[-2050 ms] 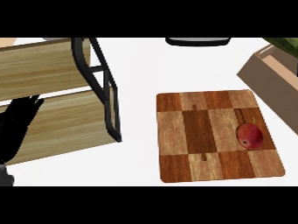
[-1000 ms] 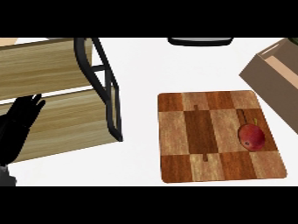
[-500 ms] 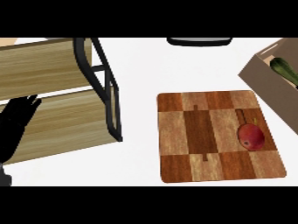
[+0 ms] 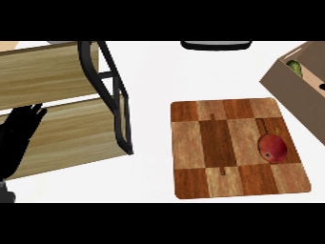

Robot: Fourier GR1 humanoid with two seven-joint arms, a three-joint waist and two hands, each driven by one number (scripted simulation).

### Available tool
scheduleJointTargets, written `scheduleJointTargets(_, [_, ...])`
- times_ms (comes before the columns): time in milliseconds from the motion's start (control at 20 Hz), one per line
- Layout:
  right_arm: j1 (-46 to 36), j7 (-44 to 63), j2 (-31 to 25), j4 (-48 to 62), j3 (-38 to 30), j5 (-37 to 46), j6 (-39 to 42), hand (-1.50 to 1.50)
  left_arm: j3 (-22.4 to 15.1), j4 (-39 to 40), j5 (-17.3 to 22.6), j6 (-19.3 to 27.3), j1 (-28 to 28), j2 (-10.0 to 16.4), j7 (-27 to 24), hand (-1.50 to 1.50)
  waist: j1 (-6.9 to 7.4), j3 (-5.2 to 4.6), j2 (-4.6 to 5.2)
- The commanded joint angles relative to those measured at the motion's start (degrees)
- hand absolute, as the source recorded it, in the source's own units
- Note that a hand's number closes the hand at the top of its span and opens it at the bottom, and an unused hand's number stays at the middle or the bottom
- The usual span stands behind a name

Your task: Pick the squash from the cutting board and place it in the cardboard box

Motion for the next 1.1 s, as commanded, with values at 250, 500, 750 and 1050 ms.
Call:
scheduleJointTargets(250, [1.1,-3.8,-7.8,3.0,-13.8,-15.2,4.5,-1.50,0.8,2.3,0.0,-0.6,-1.3,-0.1,-1.0,0.00,-0.19,0.01,0.14])
scheduleJointTargets(500, [5.7,-7.0,-12.4,7.2,-19.0,-21.1,8.5,-1.50,0.1,1.8,-0.7,-1.3,0.3,-1.1,-2.6,0.00,-0.13,0.01,0.15])
scheduleJointTargets(750, [8.7,-9.7,-18.1,9.7,-18.9,-24.4,14.3,-1.50,0.6,-0.1,-0.6,-0.6,0.3,-1.3,-0.5,0.00,0.08,0.00,0.09])
scheduleJointTargets(1050, [10.9,-15.4,-21.6,15.1,-18.6,-27.0,16.5,-1.50,2.0,0.3,0.5,-1.7,-0.9,0.0,1.8,0.00,0.12,0.00,0.12])
